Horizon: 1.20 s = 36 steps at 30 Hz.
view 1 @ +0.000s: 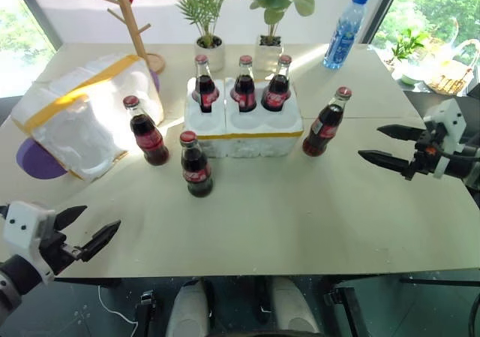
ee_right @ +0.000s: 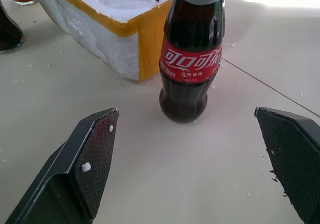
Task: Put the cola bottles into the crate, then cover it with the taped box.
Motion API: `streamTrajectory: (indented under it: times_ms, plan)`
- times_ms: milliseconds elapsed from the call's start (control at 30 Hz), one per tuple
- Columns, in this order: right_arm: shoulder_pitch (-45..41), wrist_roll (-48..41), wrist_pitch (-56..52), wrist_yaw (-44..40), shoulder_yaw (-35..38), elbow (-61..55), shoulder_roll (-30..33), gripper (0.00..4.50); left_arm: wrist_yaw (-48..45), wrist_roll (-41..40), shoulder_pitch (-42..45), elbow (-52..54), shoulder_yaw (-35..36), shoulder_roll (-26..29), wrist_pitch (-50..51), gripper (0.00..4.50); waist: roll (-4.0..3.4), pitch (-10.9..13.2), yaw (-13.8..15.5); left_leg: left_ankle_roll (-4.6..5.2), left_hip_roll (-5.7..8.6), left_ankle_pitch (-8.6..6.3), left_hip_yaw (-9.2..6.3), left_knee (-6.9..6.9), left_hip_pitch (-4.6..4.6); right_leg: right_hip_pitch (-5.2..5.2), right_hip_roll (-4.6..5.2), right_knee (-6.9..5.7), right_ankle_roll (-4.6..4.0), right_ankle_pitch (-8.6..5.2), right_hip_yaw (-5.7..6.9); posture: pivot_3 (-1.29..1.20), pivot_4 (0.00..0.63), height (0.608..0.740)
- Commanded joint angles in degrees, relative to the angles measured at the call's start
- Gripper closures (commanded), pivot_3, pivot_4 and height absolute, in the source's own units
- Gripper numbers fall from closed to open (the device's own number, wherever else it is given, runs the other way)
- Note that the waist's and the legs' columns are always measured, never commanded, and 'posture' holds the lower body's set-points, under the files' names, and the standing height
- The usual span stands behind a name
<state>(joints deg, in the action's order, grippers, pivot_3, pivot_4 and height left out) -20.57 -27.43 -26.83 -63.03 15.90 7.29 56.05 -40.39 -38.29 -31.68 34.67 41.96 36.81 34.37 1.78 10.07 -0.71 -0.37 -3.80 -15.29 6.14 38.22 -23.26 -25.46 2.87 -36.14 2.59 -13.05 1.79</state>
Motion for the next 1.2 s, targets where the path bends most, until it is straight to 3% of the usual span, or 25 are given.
streamTrajectory:
  times_ms: [33, 300, 533, 667, 900, 1200]
  plan:
    - [-1.2, 0.0, 1.3, -0.1, 0.8, -0.3, 0.1, 0.00, 0.1, -0.8, -0.1, 1.8, 0.6, -0.2, -0.7, 0.03, 0.00, 0.0, 0.0, 0.00, 0.00, 0.00, 0.00, 0.00, 0.00, 0.00, 0.00, 0.00, 0.00, 0.00, 0.00, 0.00, 0.150, 0.740]
    - [0.4, -0.2, 1.1, 0.7, 1.7, -2.1, -0.4, 0.00, 1.5, -1.3, 1.8, 1.1, 0.4, 0.1, 0.4, 0.03, 0.00, 0.0, 0.0, 0.00, 0.00, 0.00, 0.00, 0.00, 0.00, 0.00, -0.01, -0.01, 0.00, 0.00, 0.00, 0.00, 0.150, 0.740]
    - [1.2, -2.6, -3.0, 0.7, 4.0, -4.0, 1.2, 0.00, 3.6, -2.0, 9.0, -1.3, -1.6, 1.6, 1.6, 0.03, -0.01, 0.0, 0.1, 0.00, 0.01, 0.00, 0.00, 0.00, 0.00, 0.02, -0.03, -0.02, 0.01, 0.01, 0.00, 0.00, 0.150, 0.740]
    - [1.8, -13.9, -15.2, -1.3, 10.3, -12.9, 4.0, 0.00, 6.0, -3.9, 18.4, -5.7, -3.1, 2.8, 3.1, 0.03, -0.11, 0.0, 0.2, 0.00, 0.02, 0.01, -0.01, 0.01, 0.00, 0.02, -0.02, -0.05, 0.02, 0.02, -0.01, 0.00, 0.150, 0.740]
    - [1.7, -34.5, -30.9, -0.5, 17.7, -27.2, 7.0, 0.00, 5.5, 3.3, 34.8, -17.0, -14.6, 5.1, -0.8, 0.03, -0.07, 0.0, 0.1, 0.00, 0.00, 0.01, -0.09, 0.01, 0.06, 0.11, -0.10, -0.05, 0.03, 0.04, 0.00, 0.00, 0.150, 0.740]
    - [1.0, -43.5, -33.9, 4.1, 19.3, -32.4, 7.9, 0.00, 1.7, 11.1, 48.5, -31.3, -24.6, 4.7, -8.0, 0.03, -0.06, 0.0, 0.2, 0.00, 0.01, 0.01, -0.07, 0.01, 0.01, 0.09, -0.08, -0.03, 0.10, 0.08, -0.01, 0.00, 0.150, 0.740]
